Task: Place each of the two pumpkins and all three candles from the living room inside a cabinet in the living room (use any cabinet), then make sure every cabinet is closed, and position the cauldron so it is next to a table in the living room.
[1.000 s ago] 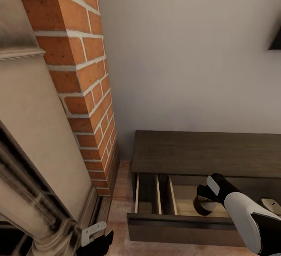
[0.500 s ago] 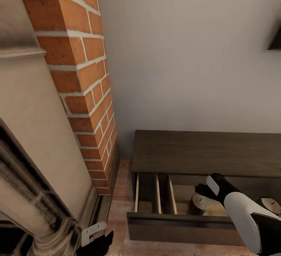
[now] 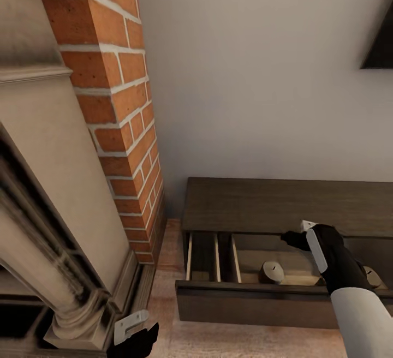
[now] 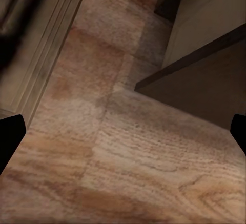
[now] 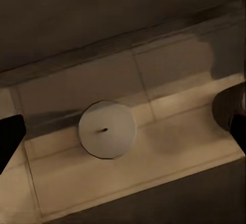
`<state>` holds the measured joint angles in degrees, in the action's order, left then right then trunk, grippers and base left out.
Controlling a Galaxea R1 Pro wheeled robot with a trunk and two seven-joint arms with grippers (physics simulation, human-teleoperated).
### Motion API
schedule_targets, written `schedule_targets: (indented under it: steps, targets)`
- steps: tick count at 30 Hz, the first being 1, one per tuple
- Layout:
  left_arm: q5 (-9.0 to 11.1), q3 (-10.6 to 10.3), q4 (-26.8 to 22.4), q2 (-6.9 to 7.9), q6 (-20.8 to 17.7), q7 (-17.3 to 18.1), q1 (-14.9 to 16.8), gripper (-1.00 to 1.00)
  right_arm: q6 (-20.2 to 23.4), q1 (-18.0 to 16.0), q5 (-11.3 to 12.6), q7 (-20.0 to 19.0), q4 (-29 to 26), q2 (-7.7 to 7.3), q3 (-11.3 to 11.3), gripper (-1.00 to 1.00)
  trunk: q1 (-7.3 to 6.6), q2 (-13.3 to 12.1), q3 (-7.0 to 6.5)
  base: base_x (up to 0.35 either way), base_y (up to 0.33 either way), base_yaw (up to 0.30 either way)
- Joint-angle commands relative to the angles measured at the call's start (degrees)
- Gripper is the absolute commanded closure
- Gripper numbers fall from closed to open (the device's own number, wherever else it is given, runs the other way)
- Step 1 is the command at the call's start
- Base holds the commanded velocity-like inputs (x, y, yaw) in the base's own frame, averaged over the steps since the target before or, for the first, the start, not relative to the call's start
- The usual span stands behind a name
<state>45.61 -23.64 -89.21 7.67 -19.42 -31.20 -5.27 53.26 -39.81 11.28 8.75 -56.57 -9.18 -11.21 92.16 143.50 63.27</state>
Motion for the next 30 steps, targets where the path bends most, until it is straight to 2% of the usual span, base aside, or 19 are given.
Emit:
schedule_targets:
  steps: [1, 7, 13, 24, 30]
  targets:
    - [0.0, 0.0, 0.03, -0.02, 0.0, 0.0, 0.0, -1.0, 3.03, 0.21, -0.11, -0.03, -1.1, -0.04, -0.08, -1.0, 0.0, 0.0, 0.0, 0.0, 0.0, 0.0]
    - [-0.04, 0.0, 0.08, 0.02, 0.01, 0.0, 0.0, -1.0, 5.15, 0.39, -0.12, -0.11, -3.26, -0.22, -0.03, -1.0, 0.0, 0.0, 0.0, 0.0, 0.0, 0.0]
    - [-0.02, 0.0, 0.09, 0.05, 0.01, -0.03, 0.0, -1.0, 6.74, 1.74, 0.21, -0.13, -7.8, -0.3, -0.05, -1.0, 0.0, 0.0, 0.0, 0.0, 0.0, 0.0]
    - [-0.03, 0.0, 0.09, 0.06, 0.08, -0.05, 0.0, -1.0, 6.74, 9.32, 0.4, -0.21, -24.11, -0.31, -0.23, -1.0, 0.0, 0.0, 0.0, 0.0, 0.0, 0.0]
    - [-0.04, 0.0, 0.1, 0.06, 0.09, 0.0, 0.0, -1.0, 6.74, 11.03, 0.41, -0.22, -29.68, -0.31, -0.42, -1.0, 0.0, 0.0, 0.0, 0.0, 0.0, 0.0]
